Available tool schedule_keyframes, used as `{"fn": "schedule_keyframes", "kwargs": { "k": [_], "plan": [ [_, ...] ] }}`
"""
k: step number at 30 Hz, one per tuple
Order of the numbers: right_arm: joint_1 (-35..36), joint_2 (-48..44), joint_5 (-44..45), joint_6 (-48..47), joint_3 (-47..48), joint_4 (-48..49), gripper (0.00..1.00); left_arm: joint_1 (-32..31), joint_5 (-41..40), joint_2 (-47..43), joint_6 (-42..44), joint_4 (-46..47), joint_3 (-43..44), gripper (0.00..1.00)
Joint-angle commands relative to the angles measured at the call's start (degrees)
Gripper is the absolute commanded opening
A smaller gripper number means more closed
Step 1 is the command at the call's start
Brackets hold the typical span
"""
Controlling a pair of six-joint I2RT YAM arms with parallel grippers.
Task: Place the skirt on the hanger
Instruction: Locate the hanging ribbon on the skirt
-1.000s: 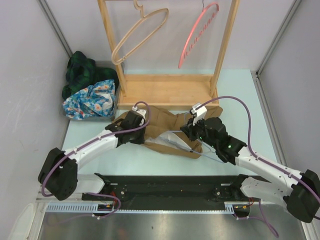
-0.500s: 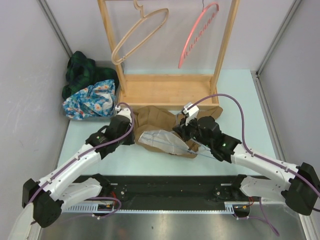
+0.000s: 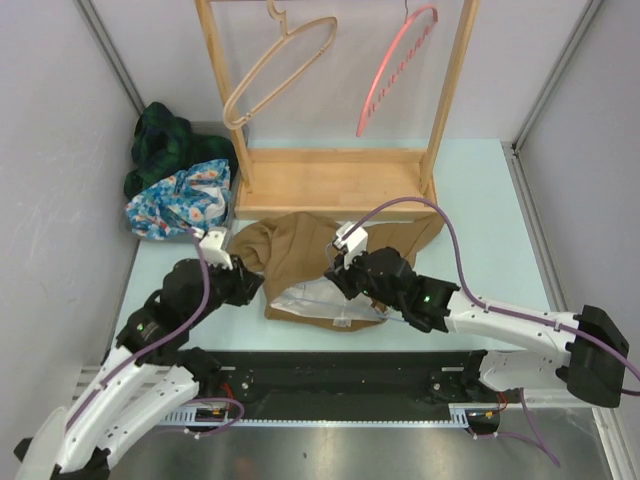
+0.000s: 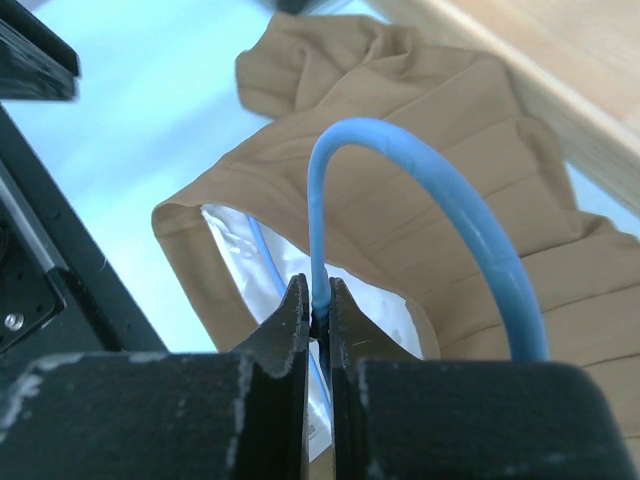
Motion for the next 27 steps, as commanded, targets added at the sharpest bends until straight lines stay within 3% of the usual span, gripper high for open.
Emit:
{"fn": "schedule_keyframes", "kwargs": {
  "k": [1,4,7,10,16,19,27],
  "plan": [
    [4.0,1.66,6.46,0.85,2.32,3.41,0.0,-0.46,10.62,-5.02,-0.28,1.59,-2.8,0.27],
    [4.62,2.89,6.92,1.73,2.41,4.11,0.0,-1.07,15.73,-5.38,-2.12,2.73,-4.64,0.23],
    [4.62,3.59,7.27,2.79,2.58,4.03,0.0,-3.88,12.85,-5.29,-5.46,4.84,-5.35,0.22],
    [3.57,4.3,6.75,3.75,3.9,1.57,0.0,-9.84,6.09,-3.45,-6.69,7.21,-5.96,0.22],
    [-1.18,5.7,2.44,5.51,9.08,-5.11,0.0,-21.88,-10.0,8.66,-5.73,10.9,-5.36,0.25],
    [-3.73,5.62,-0.45,5.69,10.14,-6.6,0.0,-24.27,-15.17,14.74,-4.94,11.96,-4.56,0.22],
    [-6.36,5.35,-3.88,4.46,9.7,-7.14,0.0,-24.81,-21.09,19.57,-0.55,19.17,-7.11,0.18]
  ]
}}
